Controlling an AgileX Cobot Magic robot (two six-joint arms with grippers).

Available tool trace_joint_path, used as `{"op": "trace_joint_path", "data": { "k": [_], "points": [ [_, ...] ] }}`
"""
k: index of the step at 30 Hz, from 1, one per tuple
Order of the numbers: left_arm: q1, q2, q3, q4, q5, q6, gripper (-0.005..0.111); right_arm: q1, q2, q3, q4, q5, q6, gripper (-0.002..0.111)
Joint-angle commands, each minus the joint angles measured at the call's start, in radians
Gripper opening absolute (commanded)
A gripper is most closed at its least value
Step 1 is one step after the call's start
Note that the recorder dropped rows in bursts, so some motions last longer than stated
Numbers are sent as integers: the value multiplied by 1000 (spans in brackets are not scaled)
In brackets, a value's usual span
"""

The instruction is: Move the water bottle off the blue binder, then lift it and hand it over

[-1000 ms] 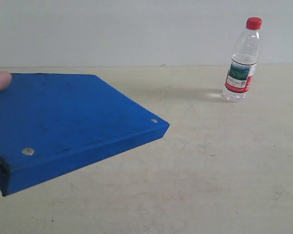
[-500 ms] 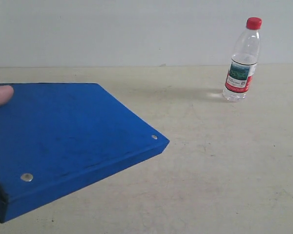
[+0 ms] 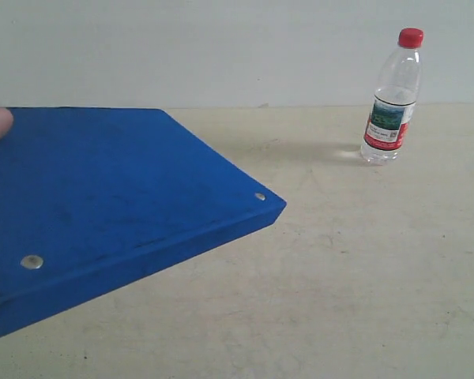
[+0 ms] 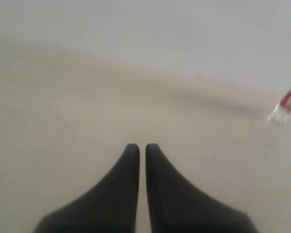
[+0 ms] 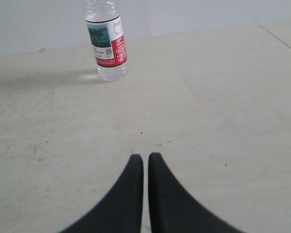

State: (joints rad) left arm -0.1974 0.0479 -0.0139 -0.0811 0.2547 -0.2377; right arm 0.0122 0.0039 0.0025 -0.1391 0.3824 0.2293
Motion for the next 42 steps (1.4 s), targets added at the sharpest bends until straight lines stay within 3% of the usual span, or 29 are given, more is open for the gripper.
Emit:
{"op": "trace_joint_path", "data": {
  "k": [1, 3, 6, 8, 9, 11, 16, 19, 21, 23, 42],
  "points": [
    [6, 3, 2, 26, 246, -59, 4, -2, -4, -2, -5, -8, 1, 0],
    [30, -14, 2, 11, 251, -37, 4, -2, -4, -2, -5, -8, 1, 0],
    [179, -48, 0, -84, 240, 110, 4, -2, -4, -2, -5, -8, 1, 0],
    [268, -48, 0, -164, 140, 238, 4, -2, -4, -2, -5, -6, 1, 0],
    [278, -48, 0, -157, 87, 290, 4, -2, -4, -2, -4, -8, 1, 0],
    [273, -48, 0, -19, 17, 336, 4, -2, -4, -2, -4, -8, 1, 0],
    [245, -48, 9, 200, 230, 371, 4, -2, -4, -2, -2, -8, 1, 0],
    [243, -48, 7, 174, 203, 374, 4, -2, -4, -2, -2, -8, 1, 0],
    [243, -48, 7, 39, 120, 311, 4, -2, -4, -2, -2, -8, 1, 0],
    [243, -48, 12, 45, 113, 256, 4, -2, -4, -2, -2, -8, 1, 0],
    [245, -48, 14, 43, 97, 265, 4, -2, -4, -2, -2, -10, 1, 0]
  ]
}}
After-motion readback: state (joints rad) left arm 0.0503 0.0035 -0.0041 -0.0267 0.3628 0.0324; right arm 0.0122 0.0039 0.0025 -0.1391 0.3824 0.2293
